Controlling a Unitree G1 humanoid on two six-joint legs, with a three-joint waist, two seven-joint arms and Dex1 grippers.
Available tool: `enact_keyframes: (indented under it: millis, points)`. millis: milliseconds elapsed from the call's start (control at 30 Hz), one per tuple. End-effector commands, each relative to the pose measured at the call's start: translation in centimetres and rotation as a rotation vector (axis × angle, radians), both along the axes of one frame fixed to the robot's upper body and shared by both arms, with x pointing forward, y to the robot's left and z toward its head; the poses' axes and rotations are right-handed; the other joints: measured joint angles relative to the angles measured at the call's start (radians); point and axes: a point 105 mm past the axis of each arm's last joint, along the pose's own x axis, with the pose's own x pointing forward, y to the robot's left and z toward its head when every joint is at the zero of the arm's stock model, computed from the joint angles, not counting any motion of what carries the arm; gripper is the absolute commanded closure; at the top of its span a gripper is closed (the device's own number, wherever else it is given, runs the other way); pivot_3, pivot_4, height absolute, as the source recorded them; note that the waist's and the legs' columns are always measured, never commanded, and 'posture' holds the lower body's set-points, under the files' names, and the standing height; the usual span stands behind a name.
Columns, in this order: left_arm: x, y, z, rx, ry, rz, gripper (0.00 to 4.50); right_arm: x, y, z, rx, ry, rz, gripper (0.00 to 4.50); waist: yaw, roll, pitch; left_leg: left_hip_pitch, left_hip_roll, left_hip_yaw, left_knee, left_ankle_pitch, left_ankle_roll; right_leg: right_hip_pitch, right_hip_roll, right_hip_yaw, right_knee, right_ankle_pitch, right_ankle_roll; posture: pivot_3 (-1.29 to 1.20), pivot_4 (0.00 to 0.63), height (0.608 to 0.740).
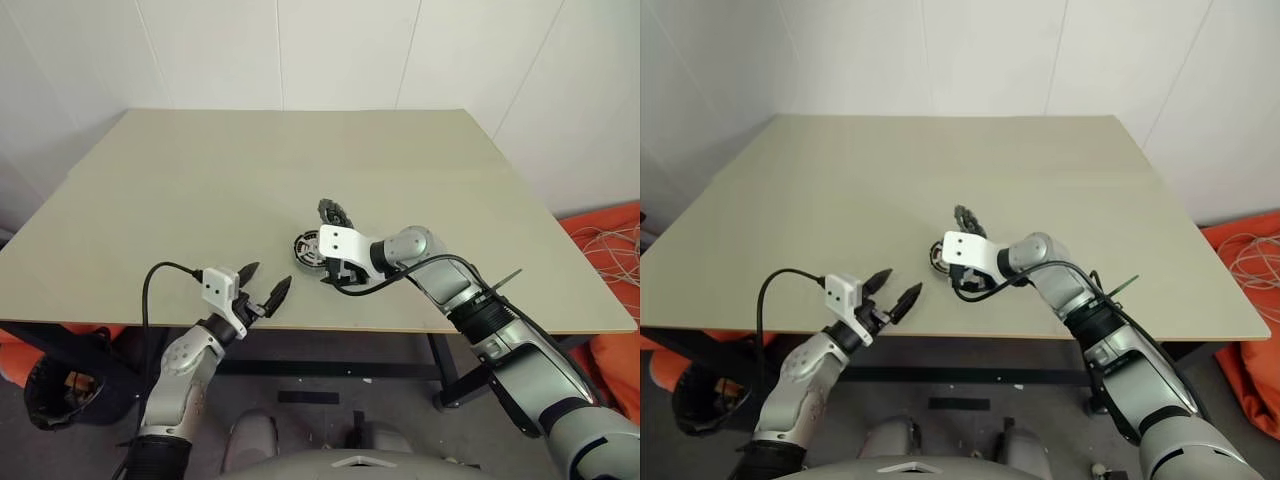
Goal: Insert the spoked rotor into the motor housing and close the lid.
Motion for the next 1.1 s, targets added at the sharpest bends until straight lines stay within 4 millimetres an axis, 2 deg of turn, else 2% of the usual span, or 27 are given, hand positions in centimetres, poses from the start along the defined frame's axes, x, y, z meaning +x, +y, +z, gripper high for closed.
enact_keyframes:
  millis: [33, 133, 167, 367, 667, 1100]
  points:
    - [0.1, -0.3, 2.4, 0.007, -0.066, 0.001, 0.00, 0.3, 0.6, 1.2, 0.019, -0.031, 0.010, 3.30, 0.000, 0.000, 0.000, 0.000, 0.000, 0.000, 0.000, 0.000, 0.000, 0.000, 0.000, 0.000, 0.000, 0.000, 0.000, 0.00, 0.000, 0.740]
    - [0.0, -0.1, 3.0, 0.009, -0.067, 0.005, 0.00, 0.4, 0.7, 1.2, 0.019, -0.036, 0.006, 4.31, 0.000, 0.000, 0.000, 0.000, 0.000, 0.000, 0.000, 0.000, 0.000, 0.000, 0.000, 0.000, 0.000, 0.000, 0.000, 0.00, 0.000, 0.740]
    - [0.0, 0.0, 3.1, 0.009, -0.066, 0.006, 0.00, 0.4, 0.7, 1.2, 0.018, -0.039, 0.004, 4.49, 0.000, 0.000, 0.000, 0.000, 0.000, 0.000, 0.000, 0.000, 0.000, 0.000, 0.000, 0.000, 0.000, 0.000, 0.000, 0.00, 0.000, 0.740]
    - [0.3, 1.4, 3.6, 0.012, -0.060, 0.007, 0.00, 1.2, 0.4, 1.0, 0.015, -0.047, -0.098, 4.49, -0.004, 0.000, 0.000, 0.000, 0.000, 0.000, 0.000, 0.000, 0.000, 0.000, 0.000, 0.000, 0.000, 0.000, 0.000, 0.00, 0.000, 0.740]
    - [0.5, 2.1, 2.7, 0.009, -0.041, 0.001, 0.00, 0.5, 0.7, 1.8, 0.047, 0.092, -0.289, 4.49, -0.012, 0.000, 0.000, 0.001, 0.001, 0.000, 0.000, 0.000, 0.000, 0.001, 0.001, 0.000, 0.000, 0.001, -0.001, 0.00, 0.000, 0.740]
    - [0.3, 1.9, 1.7, 0.006, -0.036, -0.004, 0.00, -1.7, 2.3, 2.8, 0.090, 0.224, -0.320, 4.49, 0.001, 0.000, 0.000, -0.001, 0.001, 0.000, -0.002, 0.002, -0.003, 0.000, 0.001, 0.000, -0.003, 0.000, -0.002, 0.00, 0.000, 0.740]
